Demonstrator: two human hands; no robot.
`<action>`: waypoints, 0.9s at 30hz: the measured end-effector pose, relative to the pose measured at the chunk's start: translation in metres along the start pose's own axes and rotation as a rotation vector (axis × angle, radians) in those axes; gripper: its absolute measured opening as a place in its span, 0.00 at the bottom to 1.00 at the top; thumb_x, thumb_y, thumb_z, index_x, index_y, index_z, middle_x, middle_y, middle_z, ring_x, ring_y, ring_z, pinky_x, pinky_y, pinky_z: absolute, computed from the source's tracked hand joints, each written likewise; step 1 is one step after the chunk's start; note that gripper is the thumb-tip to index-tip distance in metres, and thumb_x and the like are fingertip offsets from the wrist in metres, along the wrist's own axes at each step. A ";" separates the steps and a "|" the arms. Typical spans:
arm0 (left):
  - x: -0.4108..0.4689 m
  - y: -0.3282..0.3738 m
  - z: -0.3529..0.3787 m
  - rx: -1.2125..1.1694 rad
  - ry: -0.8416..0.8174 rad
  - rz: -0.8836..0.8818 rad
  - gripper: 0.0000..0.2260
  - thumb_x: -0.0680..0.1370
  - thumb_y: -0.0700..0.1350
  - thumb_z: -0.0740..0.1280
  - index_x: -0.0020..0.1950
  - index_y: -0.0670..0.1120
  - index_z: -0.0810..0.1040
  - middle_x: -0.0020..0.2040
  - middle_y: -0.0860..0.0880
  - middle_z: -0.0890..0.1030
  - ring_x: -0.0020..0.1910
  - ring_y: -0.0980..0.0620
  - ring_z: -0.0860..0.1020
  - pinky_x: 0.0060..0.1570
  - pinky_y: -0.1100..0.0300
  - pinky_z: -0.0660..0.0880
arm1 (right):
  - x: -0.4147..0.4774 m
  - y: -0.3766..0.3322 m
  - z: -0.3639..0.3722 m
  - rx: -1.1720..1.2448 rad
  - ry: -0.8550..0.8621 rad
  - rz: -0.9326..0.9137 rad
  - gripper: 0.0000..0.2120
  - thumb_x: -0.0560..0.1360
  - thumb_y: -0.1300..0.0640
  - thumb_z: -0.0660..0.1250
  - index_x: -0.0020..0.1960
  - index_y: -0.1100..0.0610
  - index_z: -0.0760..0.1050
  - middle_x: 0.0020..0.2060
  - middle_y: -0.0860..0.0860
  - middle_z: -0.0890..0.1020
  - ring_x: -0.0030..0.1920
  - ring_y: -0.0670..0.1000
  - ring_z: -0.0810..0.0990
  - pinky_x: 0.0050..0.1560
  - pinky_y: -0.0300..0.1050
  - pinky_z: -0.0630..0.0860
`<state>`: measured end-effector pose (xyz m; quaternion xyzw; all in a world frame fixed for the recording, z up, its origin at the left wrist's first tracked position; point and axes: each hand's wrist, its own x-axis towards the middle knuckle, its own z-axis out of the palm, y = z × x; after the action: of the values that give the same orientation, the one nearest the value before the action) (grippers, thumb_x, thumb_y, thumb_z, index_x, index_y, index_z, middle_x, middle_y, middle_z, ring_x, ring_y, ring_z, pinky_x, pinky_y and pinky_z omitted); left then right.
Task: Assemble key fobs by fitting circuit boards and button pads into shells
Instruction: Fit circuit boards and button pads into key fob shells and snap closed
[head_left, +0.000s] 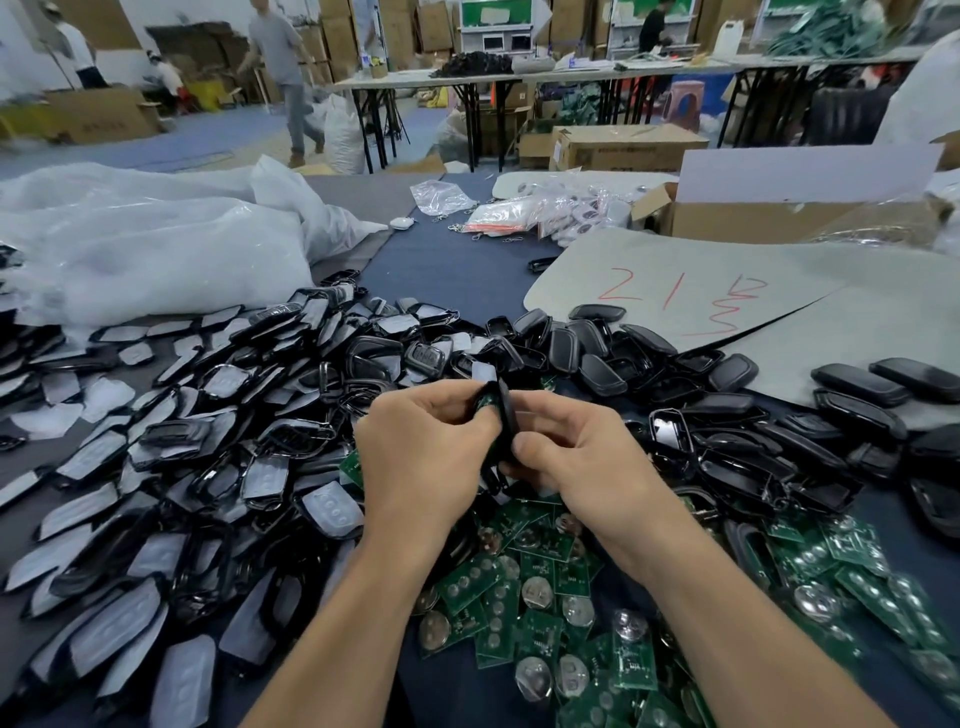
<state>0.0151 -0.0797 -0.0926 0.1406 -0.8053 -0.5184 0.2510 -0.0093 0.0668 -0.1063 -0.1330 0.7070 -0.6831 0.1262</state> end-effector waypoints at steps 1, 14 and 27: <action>0.000 -0.001 0.002 0.015 0.006 0.009 0.12 0.68 0.49 0.82 0.33 0.65 0.83 0.31 0.71 0.80 0.35 0.74 0.80 0.34 0.80 0.70 | -0.001 0.000 0.001 -0.035 0.005 -0.012 0.20 0.80 0.69 0.65 0.63 0.48 0.82 0.52 0.46 0.88 0.53 0.50 0.87 0.50 0.40 0.81; 0.006 -0.011 -0.003 -0.371 -0.393 -0.139 0.23 0.73 0.31 0.77 0.54 0.60 0.88 0.44 0.51 0.88 0.43 0.52 0.87 0.47 0.58 0.84 | 0.000 -0.004 -0.011 -0.280 0.134 -0.083 0.21 0.78 0.65 0.70 0.67 0.48 0.81 0.56 0.41 0.86 0.58 0.38 0.83 0.64 0.45 0.79; 0.006 -0.012 -0.004 -0.210 -0.370 0.078 0.23 0.65 0.41 0.82 0.52 0.65 0.86 0.47 0.60 0.88 0.48 0.60 0.86 0.48 0.71 0.78 | -0.002 -0.005 -0.017 -0.358 0.149 -0.103 0.24 0.70 0.65 0.78 0.63 0.47 0.84 0.56 0.43 0.87 0.57 0.39 0.84 0.65 0.43 0.79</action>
<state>0.0120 -0.0901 -0.1004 -0.0151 -0.7841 -0.6062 0.1320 -0.0139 0.0836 -0.1011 -0.1382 0.8167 -0.5601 0.0126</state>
